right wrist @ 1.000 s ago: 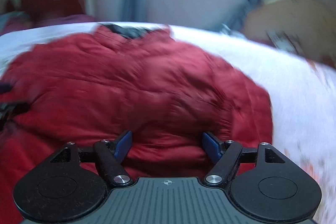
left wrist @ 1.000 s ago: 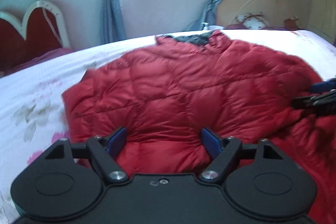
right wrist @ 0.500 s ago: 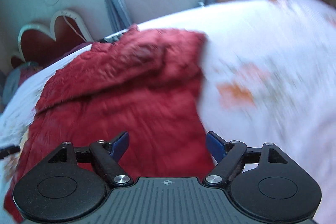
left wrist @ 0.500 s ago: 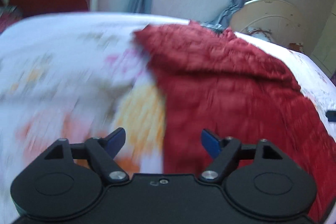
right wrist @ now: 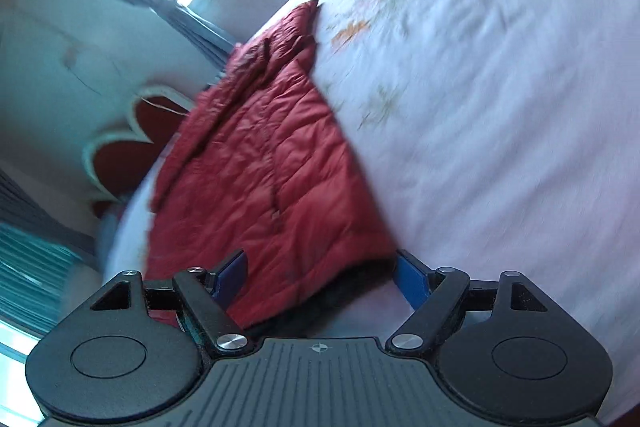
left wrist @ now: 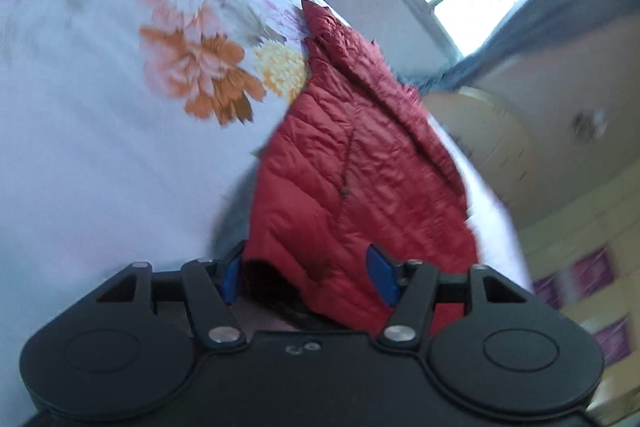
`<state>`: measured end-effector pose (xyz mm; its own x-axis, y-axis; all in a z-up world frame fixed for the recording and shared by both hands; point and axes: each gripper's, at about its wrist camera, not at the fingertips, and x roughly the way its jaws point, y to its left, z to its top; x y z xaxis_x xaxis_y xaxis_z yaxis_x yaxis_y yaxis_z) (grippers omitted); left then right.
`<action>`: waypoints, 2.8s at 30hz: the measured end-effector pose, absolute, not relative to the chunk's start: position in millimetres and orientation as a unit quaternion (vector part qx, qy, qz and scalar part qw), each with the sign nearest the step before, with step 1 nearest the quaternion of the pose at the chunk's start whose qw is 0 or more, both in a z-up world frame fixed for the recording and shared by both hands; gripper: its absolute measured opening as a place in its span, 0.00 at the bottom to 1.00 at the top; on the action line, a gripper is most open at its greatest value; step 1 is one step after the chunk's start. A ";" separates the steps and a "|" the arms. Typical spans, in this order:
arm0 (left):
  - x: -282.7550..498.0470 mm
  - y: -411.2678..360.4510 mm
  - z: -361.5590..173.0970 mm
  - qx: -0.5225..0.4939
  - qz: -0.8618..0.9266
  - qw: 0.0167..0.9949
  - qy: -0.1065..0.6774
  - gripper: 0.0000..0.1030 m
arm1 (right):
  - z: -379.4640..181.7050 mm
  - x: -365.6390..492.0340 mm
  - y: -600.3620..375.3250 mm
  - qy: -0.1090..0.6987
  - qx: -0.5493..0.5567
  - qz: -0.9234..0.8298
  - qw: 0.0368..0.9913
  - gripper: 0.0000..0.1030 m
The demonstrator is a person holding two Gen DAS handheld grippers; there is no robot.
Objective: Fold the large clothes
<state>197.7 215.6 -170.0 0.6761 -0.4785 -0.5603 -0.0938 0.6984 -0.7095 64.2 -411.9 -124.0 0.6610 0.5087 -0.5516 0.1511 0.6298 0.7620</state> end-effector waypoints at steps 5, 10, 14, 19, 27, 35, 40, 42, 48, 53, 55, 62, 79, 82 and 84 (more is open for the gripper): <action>216.3 200.8 -176.7 -0.387 -0.093 0.833 0.384 0.11 | -135.4 77.6 -412.5 0.378 0.470 0.093 0.792 0.29; 210.4 200.5 -173.8 -0.404 -0.073 0.839 0.357 0.06 | -125.5 80.6 -411.6 0.343 0.465 0.111 0.809 0.05; 192.3 205.8 -143.3 -0.410 -0.069 0.858 0.303 0.04 | -89.8 77.9 -415.0 0.306 0.444 0.132 0.832 0.04; 205.7 204.0 -93.0 -0.392 -0.078 0.881 0.251 0.04 | -37.4 98.2 -415.9 0.269 0.407 0.157 0.859 0.04; 289.3 192.8 -22.9 -0.370 -0.103 0.902 0.199 0.04 | 37.2 172.2 -411.1 0.218 0.386 0.172 0.879 0.04; 416.3 184.4 -0.9 -0.355 -0.122 0.907 0.190 0.04 | 71.3 300.1 -402.2 0.200 0.369 0.163 0.893 0.04; 509.0 179.4 -14.9 -0.339 -0.121 0.907 0.218 0.04 | 62.3 392.0 -402.5 0.222 0.375 0.138 0.889 0.04; 542.9 178.9 -30.7 -0.327 -0.117 0.907 0.237 0.04 | 49.6 429.3 -404.4 0.236 0.382 0.127 0.884 0.04; 617.8 173.9 -85.9 -0.300 -0.106 0.900 0.297 0.04 | -11.6 523.0 -404.7 0.295 0.376 0.106 0.872 0.04; 658.8 175.5 -119.9 -0.298 -0.103 0.889 0.332 0.23 | -60.3 570.9 -404.7 0.338 0.372 0.091 0.860 0.13; 665.3 185.3 -129.4 -0.317 -0.113 0.883 0.328 0.60 | -69.3 581.4 -404.6 0.351 0.343 0.066 0.869 0.61; 673.1 213.1 -145.7 -0.278 -0.117 0.885 0.356 0.69 | -105.9 592.1 -406.0 0.386 0.280 0.072 0.876 0.71; 688.0 136.7 -139.1 -0.061 -0.123 0.924 0.358 0.04 | -123.3 610.1 -370.7 0.356 0.169 0.105 0.913 0.06; 692.8 137.6 -183.6 -0.074 -0.110 0.906 0.402 0.05 | -159.6 614.0 -366.2 0.404 0.158 0.090 0.896 0.06; 688.3 139.4 -187.4 -0.085 -0.105 0.911 0.390 0.05 | -165.0 611.6 -368.1 0.402 0.175 0.085 0.895 0.06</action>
<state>688.3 139.4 -187.4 0.6737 -0.2575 -0.6927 0.1247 0.9635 -0.2369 611.6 -368.1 -165.0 0.6626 0.2922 -0.6897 -0.0114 0.9246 0.3807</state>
